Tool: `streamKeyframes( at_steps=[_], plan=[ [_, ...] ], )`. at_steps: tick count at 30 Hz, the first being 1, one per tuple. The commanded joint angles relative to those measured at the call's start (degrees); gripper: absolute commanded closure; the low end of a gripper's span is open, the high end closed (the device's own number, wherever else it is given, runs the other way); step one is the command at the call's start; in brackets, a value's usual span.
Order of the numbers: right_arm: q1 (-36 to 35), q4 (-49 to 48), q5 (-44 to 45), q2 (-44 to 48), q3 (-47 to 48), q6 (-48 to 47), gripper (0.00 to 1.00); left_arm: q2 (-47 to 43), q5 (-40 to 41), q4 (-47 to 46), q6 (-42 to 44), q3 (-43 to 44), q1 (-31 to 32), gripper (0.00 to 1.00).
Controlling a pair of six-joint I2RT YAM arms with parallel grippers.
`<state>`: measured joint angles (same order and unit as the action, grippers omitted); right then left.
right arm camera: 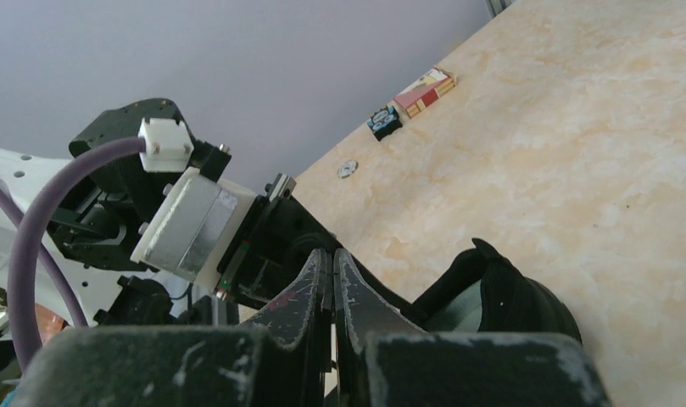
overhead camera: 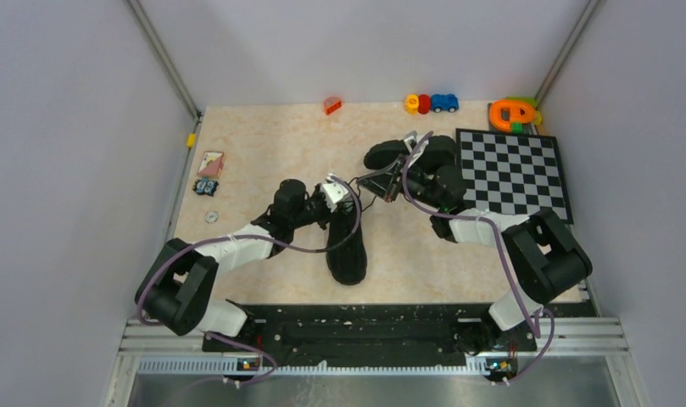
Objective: Tie the shoes
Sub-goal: Cross the shoelace with the shoelace.
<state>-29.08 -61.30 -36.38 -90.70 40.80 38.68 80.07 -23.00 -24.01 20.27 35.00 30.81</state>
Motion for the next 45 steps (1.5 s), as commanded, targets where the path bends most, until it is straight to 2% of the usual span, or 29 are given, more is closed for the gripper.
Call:
streamKeyframes(
  at_steps=[1, 5, 15, 21, 25, 33, 37, 41, 45],
  plan=[
    [0.3, -2.8, 0.0, 1.2, -1.3, -0.9, 1.00, 1.0, 0.5, -0.8, -2.2, 3.6, 0.2, 0.82],
    [0.3, -3.2, -0.1, 1.3, -2.5, -1.1, 1.00, -1.8, 3.2, 0.5, -4.4, 3.3, 0.1, 0.71],
    [0.4, -3.3, -0.4, 1.8, -3.8, -2.0, 1.00, -11.3, 11.7, 10.4, -9.2, 5.6, 0.0, 0.65],
    [0.4, -3.2, -0.6, 1.8, -3.9, -2.2, 1.00, -14.0, 10.6, 20.4, -14.9, 9.8, -0.1, 0.67],
    [0.4, -3.4, -0.5, 1.8, -4.3, -2.5, 1.00, -14.9, 6.2, 25.1, -17.1, 11.6, -0.1, 0.78],
    [0.8, -3.5, -0.7, 2.0, -4.8, -2.6, 1.00, -7.2, -4.3, 34.2, -16.4, 18.9, 0.0, 0.82],
    [0.9, -3.5, -0.7, 2.1, -4.8, -2.6, 1.00, -1.0, -4.7, 42.7, -17.2, 25.7, -0.1, 0.90],
    [1.0, -3.6, -0.9, 2.0, -4.8, -2.6, 1.00, 2.2, -4.0, 46.0, -17.7, 29.2, 0.0, 0.87],
    [1.0, -3.6, -1.0, 1.9, -4.7, -2.6, 1.00, 2.3, -3.8, 45.1, -17.8, 28.9, 0.0, 0.85]
  ],
)
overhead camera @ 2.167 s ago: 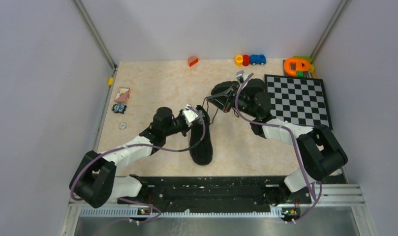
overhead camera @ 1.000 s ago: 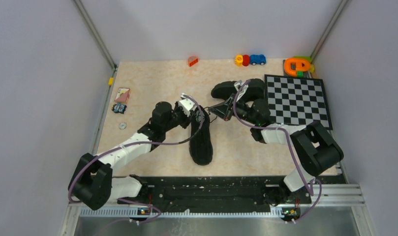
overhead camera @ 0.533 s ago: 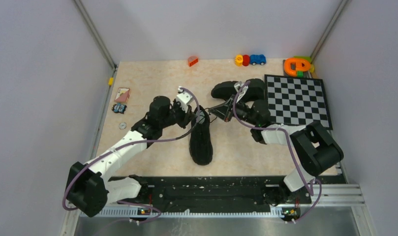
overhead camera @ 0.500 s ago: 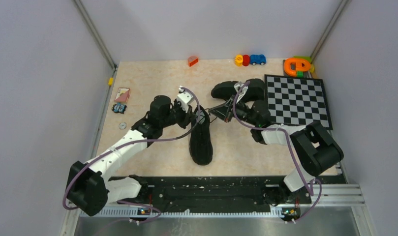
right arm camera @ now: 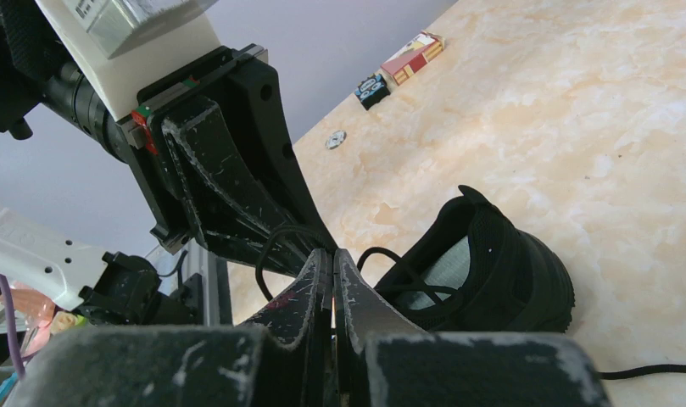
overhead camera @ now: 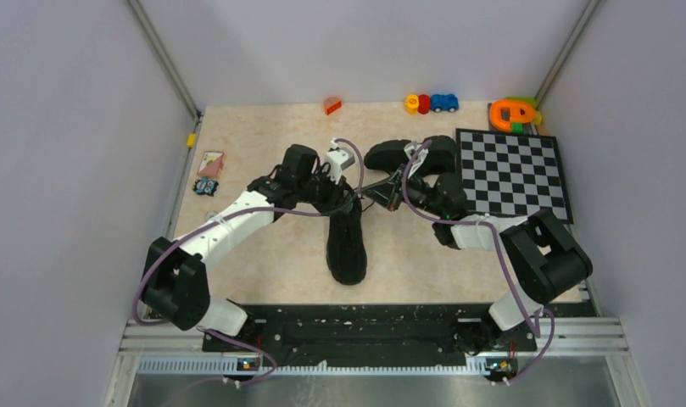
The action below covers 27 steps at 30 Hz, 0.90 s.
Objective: Tie the shoes
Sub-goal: Cross the shoelace with the shoelace.
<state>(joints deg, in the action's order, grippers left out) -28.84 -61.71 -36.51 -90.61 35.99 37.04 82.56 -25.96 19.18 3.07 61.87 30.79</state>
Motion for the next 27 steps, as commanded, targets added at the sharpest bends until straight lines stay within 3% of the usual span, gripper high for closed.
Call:
streamKeyframes(
  at_steps=[1, 27],
  plan=[
    [0.9, -3.3, -1.0, 1.7, 0.0, -0.9, 1.00, -0.1, -0.7, 1.9, -0.5, 1.9, 0.0, 0.86],
    [1.2, -3.3, -2.0, 1.3, 0.8, -0.3, 1.00, 6.6, 4.0, 2.2, 0.8, 5.0, 0.1, 0.77]
  ],
)
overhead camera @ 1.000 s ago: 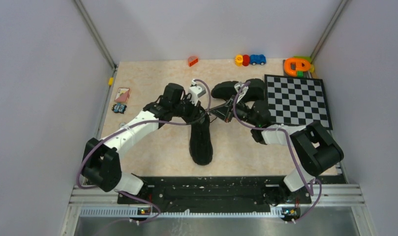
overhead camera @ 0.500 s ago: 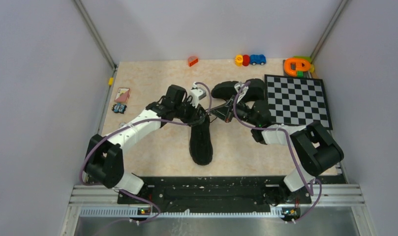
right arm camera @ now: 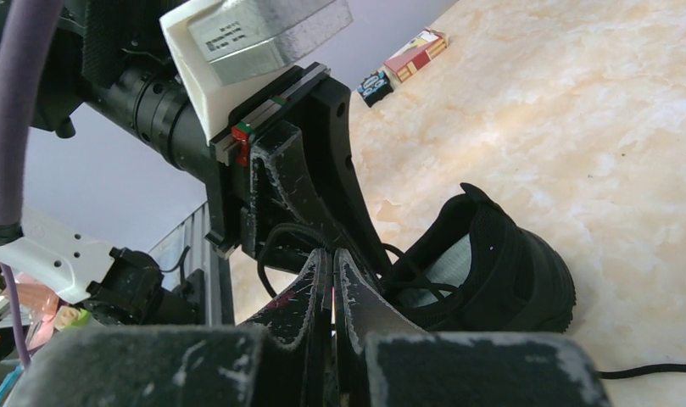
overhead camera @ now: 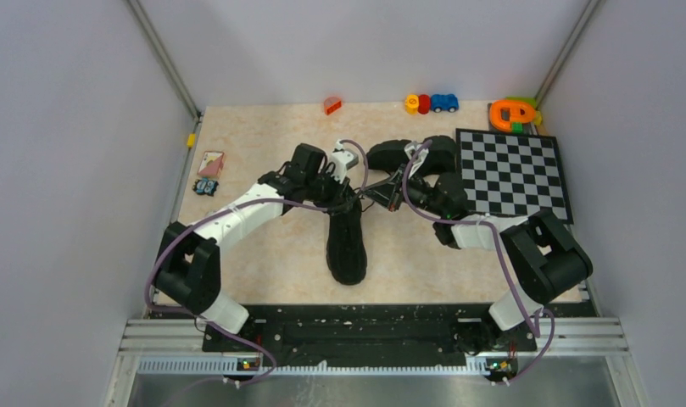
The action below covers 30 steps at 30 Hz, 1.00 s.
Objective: Tie the shoes
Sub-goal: Cross the shoelace with the shoelace.
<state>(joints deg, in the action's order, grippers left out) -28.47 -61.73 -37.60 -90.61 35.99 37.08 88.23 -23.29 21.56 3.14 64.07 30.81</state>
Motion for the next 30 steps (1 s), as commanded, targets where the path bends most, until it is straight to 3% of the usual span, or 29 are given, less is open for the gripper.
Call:
streamKeyframes(
  at_steps=[1, 6, 18, 21, 23, 28, 30],
  plan=[
    [0.8, -3.3, -0.9, 1.3, 0.8, -0.3, 1.00, 1.2, 1.5, -0.1, 0.7, 2.9, 0.1, 0.77],
    [0.8, -3.9, -1.2, 1.1, 0.6, -0.1, 1.00, 1.7, 2.1, -0.4, 0.8, 2.8, 0.1, 0.72],
    [0.9, -4.5, -1.5, 0.8, 0.5, 0.3, 1.00, 3.9, 2.1, 2.4, 1.2, 3.8, 0.5, 0.72],
    [0.9, -4.5, -1.5, 0.8, 0.4, 0.3, 1.00, 3.8, 1.8, 4.1, 1.3, 4.1, 0.6, 0.84],
    [0.8, -4.5, -1.5, 0.8, 0.4, 0.4, 1.00, 3.8, 1.7, 5.2, 1.4, 4.8, 0.6, 1.00],
    [0.9, -3.6, -1.1, 0.9, 0.2, -0.2, 1.00, 2.1, 0.5, 8.0, 1.1, 7.4, 0.5, 1.00],
    [1.2, -2.2, -0.6, 1.4, -0.1, -1.4, 0.89, -0.4, -0.8, 9.0, 0.9, 7.7, 0.5, 1.00]
  ],
)
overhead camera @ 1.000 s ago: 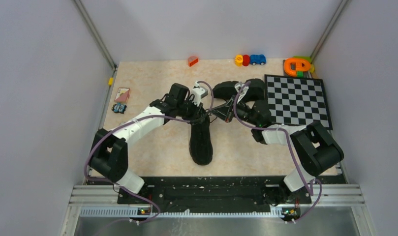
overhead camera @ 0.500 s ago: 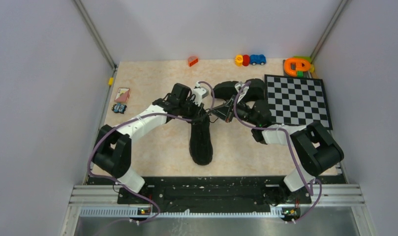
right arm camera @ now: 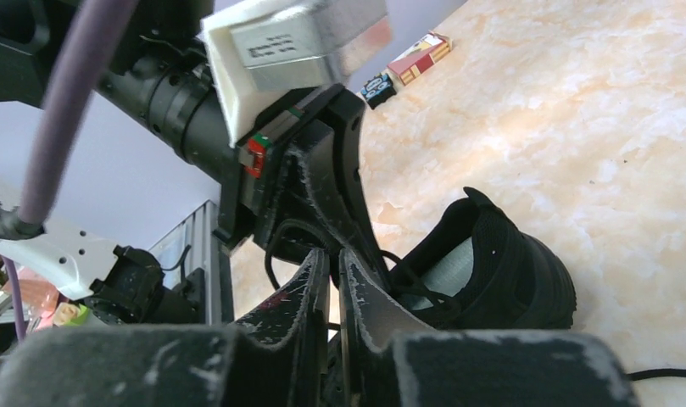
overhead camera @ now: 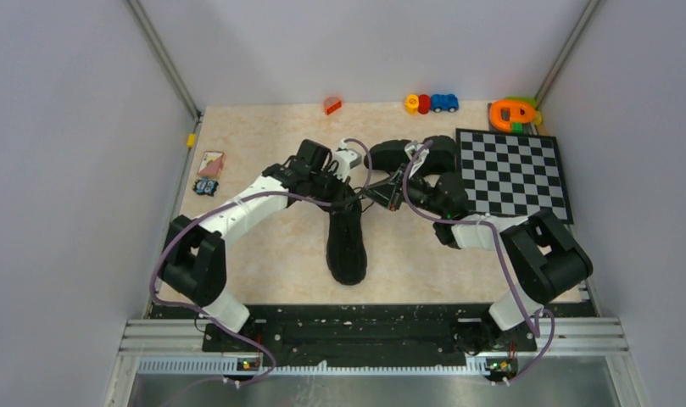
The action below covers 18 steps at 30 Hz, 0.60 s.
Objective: Tie the shoes
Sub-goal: Cross the shoelace with the shoelace.
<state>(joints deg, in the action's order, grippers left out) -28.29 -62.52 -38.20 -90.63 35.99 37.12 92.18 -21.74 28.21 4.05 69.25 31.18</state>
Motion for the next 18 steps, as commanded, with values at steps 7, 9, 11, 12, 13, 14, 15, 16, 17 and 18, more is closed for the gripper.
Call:
streamKeyframes(
  at_steps=[7, 9, 11, 12, 13, 14, 15, 16, 17, 18],
  plan=[
    [1.6, 5.6, 2.0, 2.8, 1.6, -6.6, 0.72, -10.1, -4.3, 9.3, -1.5, 1.5, 0.2, 1.00],
    [1.6, 8.9, 2.7, 3.2, 2.6, -8.8, 0.68, -11.6, -4.3, 10.6, -1.8, 0.8, 0.3, 1.00],
    [1.6, 11.6, 3.3, 3.5, 3.3, -10.6, 0.65, -13.1, -3.6, 12.3, -1.7, 0.4, 0.3, 1.00],
    [1.6, 13.8, 3.4, 3.8, 3.6, -11.8, 0.64, -13.8, -2.7, 12.3, -1.8, 0.1, 0.2, 1.00],
    [1.6, 15.7, 3.8, 4.2, 3.8, -12.9, 0.60, -14.6, -1.2, 12.2, -2.4, -0.1, 0.2, 1.00],
    [1.6, 17.3, 4.8, 4.8, 3.9, -14.1, 0.56, -15.3, 0.8, 12.4, -3.5, -0.2, 0.1, 1.00],
    [1.6, 19.1, 5.3, 5.4, 4.0, -15.4, 0.50, -16.0, 1.9, 12.2, -3.9, -0.5, -0.2, 1.00],
    [1.6, 20.8, 6.0, 6.1, 4.0, -17.0, 0.47, -16.7, 2.8, 11.6, -5.4, -0.8, -0.8, 1.00],
    [1.5, 22.8, 6.8, 6.9, 3.9, -18.6, 0.45, -17.3, 3.4, 11.2, -6.6, -1.0, -1.7, 1.00],
    [1.6, 24.4, 7.6, 7.6, 3.8, -20.1, 0.44, -18.0, 3.5, 10.9, -7.6, -1.1, -2.6, 1.00]
  ],
)
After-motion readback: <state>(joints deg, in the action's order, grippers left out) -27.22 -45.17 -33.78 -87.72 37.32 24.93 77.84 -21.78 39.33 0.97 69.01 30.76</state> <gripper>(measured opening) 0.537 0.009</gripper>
